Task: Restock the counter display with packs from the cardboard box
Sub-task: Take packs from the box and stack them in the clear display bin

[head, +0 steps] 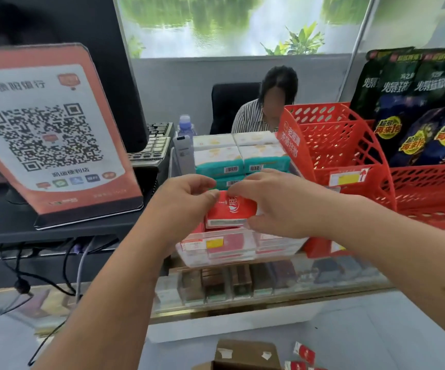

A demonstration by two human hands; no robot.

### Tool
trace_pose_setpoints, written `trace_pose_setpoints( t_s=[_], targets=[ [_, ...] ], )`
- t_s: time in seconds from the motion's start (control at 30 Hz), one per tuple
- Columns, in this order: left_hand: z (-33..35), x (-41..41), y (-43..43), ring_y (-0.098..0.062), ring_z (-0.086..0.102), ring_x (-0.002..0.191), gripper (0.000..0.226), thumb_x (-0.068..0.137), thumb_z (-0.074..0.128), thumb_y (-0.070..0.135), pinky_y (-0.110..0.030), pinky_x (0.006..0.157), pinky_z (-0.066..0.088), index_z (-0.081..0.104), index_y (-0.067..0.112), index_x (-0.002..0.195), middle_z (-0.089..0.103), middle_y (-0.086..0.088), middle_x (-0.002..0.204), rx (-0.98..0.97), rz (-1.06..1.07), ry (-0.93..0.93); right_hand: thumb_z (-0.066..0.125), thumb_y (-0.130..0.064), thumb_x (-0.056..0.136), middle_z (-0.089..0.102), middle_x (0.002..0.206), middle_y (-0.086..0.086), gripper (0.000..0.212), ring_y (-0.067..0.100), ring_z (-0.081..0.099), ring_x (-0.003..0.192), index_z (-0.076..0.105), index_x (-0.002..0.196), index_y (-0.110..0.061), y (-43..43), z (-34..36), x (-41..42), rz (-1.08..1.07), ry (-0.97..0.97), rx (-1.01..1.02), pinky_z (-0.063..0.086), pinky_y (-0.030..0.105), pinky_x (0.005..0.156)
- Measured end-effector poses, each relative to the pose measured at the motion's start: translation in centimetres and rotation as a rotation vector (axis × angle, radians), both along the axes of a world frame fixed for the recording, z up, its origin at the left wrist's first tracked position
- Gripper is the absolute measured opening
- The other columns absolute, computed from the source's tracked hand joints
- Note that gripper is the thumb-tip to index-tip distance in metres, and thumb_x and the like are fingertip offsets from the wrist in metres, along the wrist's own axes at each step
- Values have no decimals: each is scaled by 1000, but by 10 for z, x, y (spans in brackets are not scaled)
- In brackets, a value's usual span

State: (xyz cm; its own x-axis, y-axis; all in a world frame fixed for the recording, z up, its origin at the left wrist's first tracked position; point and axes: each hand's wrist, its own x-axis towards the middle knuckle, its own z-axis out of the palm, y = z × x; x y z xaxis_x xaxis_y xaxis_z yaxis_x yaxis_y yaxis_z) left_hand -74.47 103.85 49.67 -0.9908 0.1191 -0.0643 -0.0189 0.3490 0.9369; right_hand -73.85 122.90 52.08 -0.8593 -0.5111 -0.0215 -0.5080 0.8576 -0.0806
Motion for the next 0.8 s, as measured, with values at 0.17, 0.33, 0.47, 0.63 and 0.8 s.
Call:
trace_pose_setpoints(
  t_s=[0.17,0.33,0.47,0.63,0.8],
  targets=[
    [-7,-10,4,3,62,64,18,93,63,27,-19,61,48,69,26,109,71,9,96,-39,44,79,64,-33,83,62,113,-8,56,18,59,102,50,137,-30,-5,-26,-51,17,-171,115,52,32,85],
    [-18,-19,13,-4,67,78,15,91,65,28,-23,68,52,70,27,106,72,12,92,-45,33,48,70,-35,81,57,80,-20,31,1,55,73,61,110,-36,-8,-45,-75,70,-353,54,43,22,67],
    [-26,-21,14,-11,69,89,18,90,66,29,-34,81,58,71,27,108,73,10,95,-24,31,19,71,-38,78,68,91,-14,27,10,65,82,65,104,-34,-8,-60,-80,40,-425,-9,57,36,78],
    [-26,-19,13,-12,70,89,18,92,65,29,-38,81,59,70,28,109,72,10,97,-27,34,9,69,-24,84,67,109,-16,36,6,62,96,69,119,-29,-3,-66,-79,5,-398,-26,52,24,86],
    [-19,-10,16,-11,69,89,18,92,65,26,-30,77,58,71,27,109,72,10,97,3,10,25,66,-23,86,68,95,-16,26,7,63,87,72,110,-28,-6,-65,-74,-53,-400,-55,53,24,80]
  ],
)
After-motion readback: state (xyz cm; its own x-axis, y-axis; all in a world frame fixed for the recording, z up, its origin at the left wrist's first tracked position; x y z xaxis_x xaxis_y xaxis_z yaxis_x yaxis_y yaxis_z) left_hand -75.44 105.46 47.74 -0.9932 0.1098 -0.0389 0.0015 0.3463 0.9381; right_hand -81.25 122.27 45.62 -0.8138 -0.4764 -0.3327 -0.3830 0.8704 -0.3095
